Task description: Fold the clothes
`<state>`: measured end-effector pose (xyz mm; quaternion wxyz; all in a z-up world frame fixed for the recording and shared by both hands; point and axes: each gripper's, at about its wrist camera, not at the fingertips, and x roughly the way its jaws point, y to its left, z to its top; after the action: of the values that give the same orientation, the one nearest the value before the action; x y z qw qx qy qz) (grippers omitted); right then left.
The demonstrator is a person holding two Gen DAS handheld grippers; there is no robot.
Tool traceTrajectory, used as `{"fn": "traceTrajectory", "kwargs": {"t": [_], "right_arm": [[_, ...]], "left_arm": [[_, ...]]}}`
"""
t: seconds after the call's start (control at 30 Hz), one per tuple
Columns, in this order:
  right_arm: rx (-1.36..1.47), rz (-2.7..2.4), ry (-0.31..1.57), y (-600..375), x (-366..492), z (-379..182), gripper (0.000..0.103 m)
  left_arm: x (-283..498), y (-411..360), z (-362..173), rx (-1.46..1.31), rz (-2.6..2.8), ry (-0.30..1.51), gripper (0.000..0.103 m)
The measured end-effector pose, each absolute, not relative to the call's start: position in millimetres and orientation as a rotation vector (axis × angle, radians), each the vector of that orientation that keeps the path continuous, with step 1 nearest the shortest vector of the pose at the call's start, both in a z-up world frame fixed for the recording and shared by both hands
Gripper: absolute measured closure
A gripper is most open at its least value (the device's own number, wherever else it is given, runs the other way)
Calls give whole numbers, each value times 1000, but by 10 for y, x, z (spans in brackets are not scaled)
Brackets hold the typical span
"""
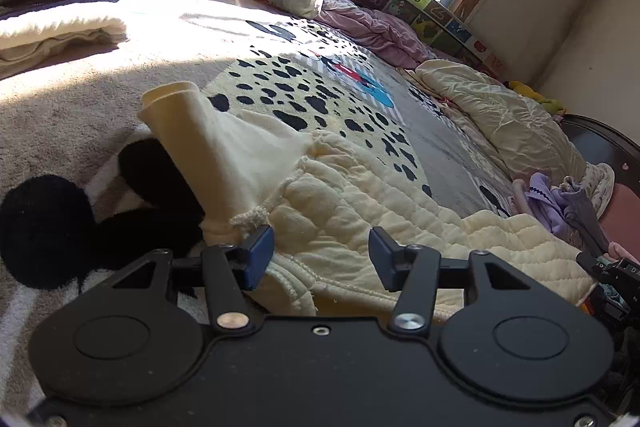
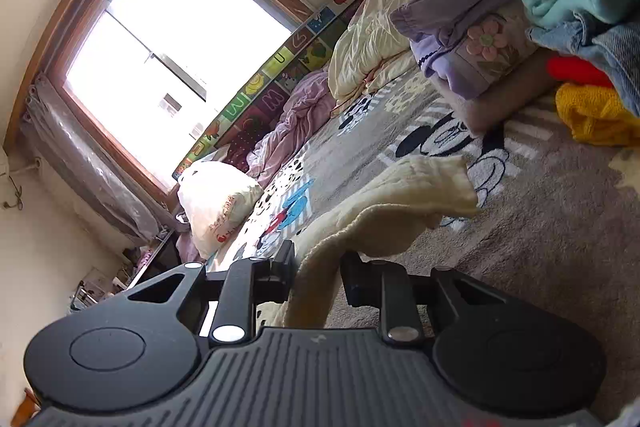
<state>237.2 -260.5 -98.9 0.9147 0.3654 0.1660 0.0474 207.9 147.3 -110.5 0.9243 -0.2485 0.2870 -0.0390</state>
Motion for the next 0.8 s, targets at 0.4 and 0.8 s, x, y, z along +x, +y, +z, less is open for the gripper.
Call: {"fn": "traceTrajectory", "kwargs": {"t": [0.4,0.8], "right_arm": [[667,-126,493,-2758,2157,-1352,63],[483,-158,534,-2917,2118,-1315,48]], "left_arm": [[2070,1515,-1101,-523,-84,600,50],[2041,1590,-969,-523,-83,537,50]]}}
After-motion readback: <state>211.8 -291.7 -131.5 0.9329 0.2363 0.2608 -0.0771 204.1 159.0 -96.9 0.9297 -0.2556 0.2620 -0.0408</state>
